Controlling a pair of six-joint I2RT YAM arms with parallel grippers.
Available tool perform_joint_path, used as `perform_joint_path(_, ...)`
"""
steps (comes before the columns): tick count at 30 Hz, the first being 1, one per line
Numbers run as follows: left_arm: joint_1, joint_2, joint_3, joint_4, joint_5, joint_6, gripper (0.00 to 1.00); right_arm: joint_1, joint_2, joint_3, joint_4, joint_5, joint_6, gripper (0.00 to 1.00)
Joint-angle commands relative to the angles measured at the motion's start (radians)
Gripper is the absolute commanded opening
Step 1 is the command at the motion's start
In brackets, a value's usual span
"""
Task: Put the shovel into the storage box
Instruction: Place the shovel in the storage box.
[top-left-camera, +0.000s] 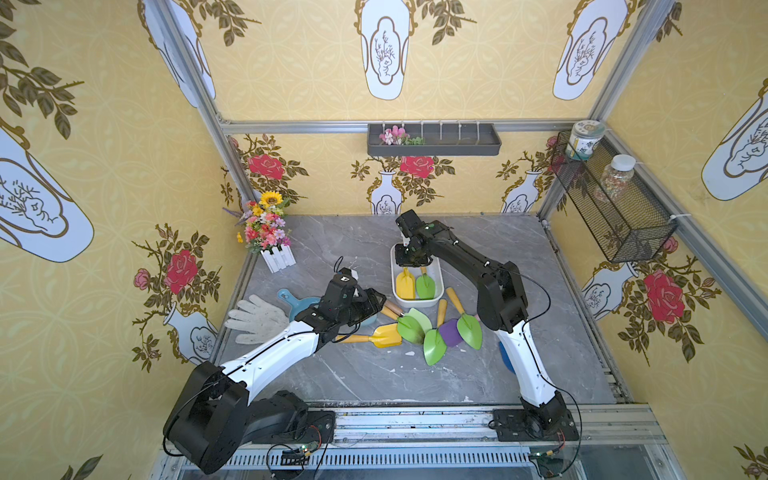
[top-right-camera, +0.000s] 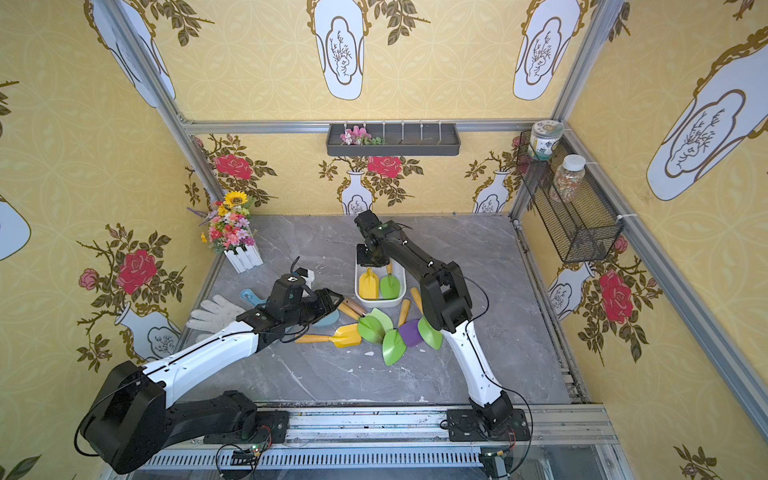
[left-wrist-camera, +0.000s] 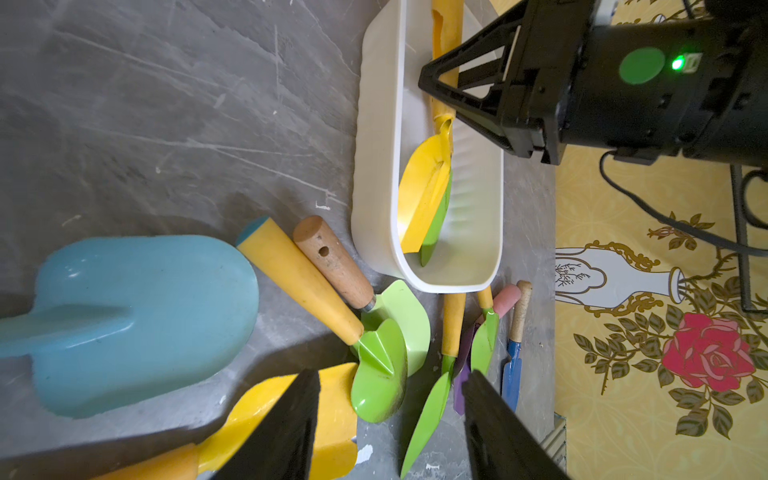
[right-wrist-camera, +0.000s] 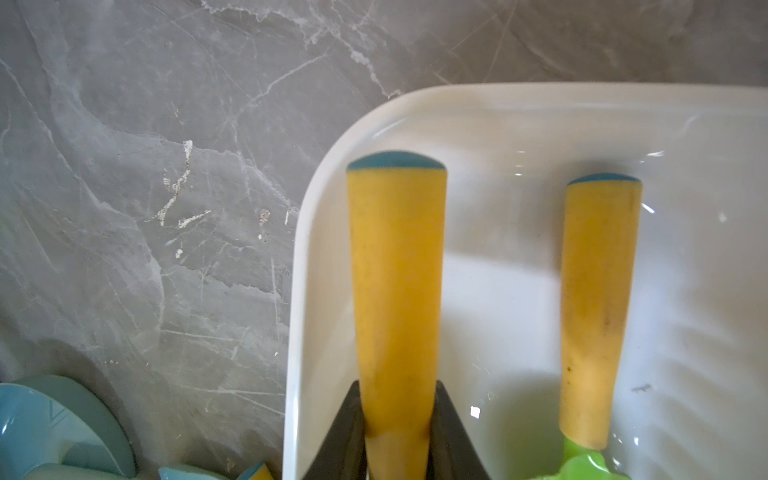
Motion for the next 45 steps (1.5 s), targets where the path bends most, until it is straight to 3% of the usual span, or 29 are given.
perform_joint_path(1,0.002,0.006,-0.001,0.001,0.009,0.000,0.60,0.004,0.014,0.010,-0.012,0.037,-0.005,0.25)
perform_joint_path(9,0.002,0.001,-0.001,-0.005,0.005,-0.003,0.59,0.010,0.052,0.038,-0.031,0.048,-0.002,0.28)
perform_joint_path(15,0.002,0.001,-0.006,-0.006,0.003,-0.006,0.60,0.012,0.040,0.035,-0.029,0.050,0.005,0.42)
perform_joint_path(21,0.002,0.001,-0.005,-0.007,0.001,-0.006,0.60,0.012,-0.015,-0.010,-0.013,0.056,0.002,0.43)
perform_joint_path(39,0.002,0.006,0.031,-0.080,-0.029,0.050,0.60,0.056,-0.266,-0.308,0.062,0.075,-0.022,0.50)
perform_joint_path(45,-0.001,0.016,0.037,-0.072,0.028,0.069,0.61,0.070,-0.381,-0.443,0.087,0.082,-0.021,0.53)
